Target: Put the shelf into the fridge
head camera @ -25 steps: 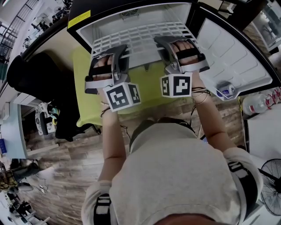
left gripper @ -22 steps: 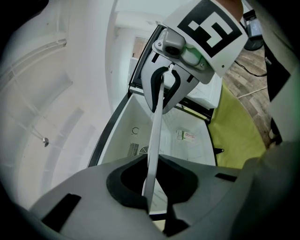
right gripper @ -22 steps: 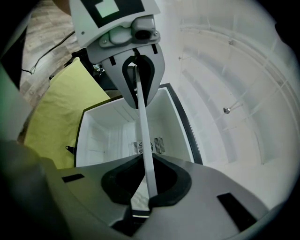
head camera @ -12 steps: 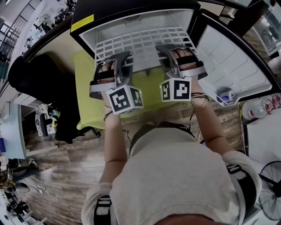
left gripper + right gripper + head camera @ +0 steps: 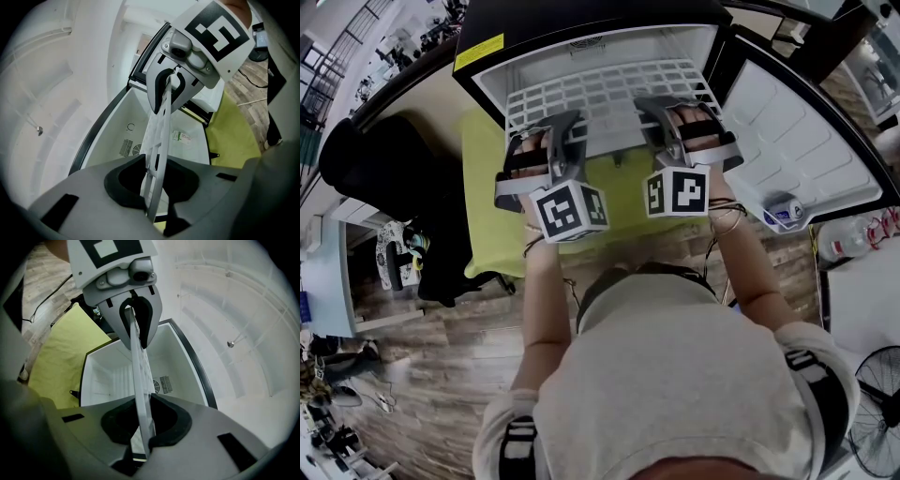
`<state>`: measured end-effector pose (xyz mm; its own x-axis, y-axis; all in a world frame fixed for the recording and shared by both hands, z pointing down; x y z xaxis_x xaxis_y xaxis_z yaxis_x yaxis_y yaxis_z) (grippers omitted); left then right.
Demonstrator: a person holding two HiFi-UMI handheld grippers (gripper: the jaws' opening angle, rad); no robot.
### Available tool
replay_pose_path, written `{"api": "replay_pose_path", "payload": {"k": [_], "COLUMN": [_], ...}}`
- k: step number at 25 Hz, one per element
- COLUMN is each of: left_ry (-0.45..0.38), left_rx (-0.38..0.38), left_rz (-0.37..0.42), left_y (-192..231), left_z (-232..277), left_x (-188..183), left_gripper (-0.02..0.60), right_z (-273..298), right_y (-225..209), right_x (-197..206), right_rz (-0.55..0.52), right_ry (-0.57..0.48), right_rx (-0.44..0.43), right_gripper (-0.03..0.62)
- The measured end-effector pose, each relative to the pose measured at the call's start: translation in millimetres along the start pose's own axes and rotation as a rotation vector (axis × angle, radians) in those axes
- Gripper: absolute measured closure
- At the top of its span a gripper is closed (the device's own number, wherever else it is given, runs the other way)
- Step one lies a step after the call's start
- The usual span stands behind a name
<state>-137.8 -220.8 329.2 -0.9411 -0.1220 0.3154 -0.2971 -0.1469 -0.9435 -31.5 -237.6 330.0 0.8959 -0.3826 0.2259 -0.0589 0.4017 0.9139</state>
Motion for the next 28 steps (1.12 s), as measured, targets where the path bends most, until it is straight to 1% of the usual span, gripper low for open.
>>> {"api": "replay_pose_path", "payload": {"k": [10,28], "left_ry": [0.027,0.032], "left_rx": [0.002,0.015], "left_rz": [-0.008,-0.011], "left_y": [-1,1], "left_z": [12,30], "left_x": [1,6], "left_gripper": [0.506,0.505], "right_z": [13,29], "right_y": [-4,-10], "right_x": [5,10], "right_rz": [0.020,0.030], "right_ry": [0.004,0.001], "right_rx": [-0.015,-0.009], "right_gripper": [0.542,0.537]}}
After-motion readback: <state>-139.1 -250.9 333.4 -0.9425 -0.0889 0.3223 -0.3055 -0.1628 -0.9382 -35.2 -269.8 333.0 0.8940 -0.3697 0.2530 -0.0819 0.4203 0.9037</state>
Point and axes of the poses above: the fingertips, and each gripper's own axes: z forward along the fingers, y to its left, x out of its underside, the point moved 6 cm from there along -z, backward along the fingers, and after that the axes turned 10 degrees about -x, right-handed, at the moved point
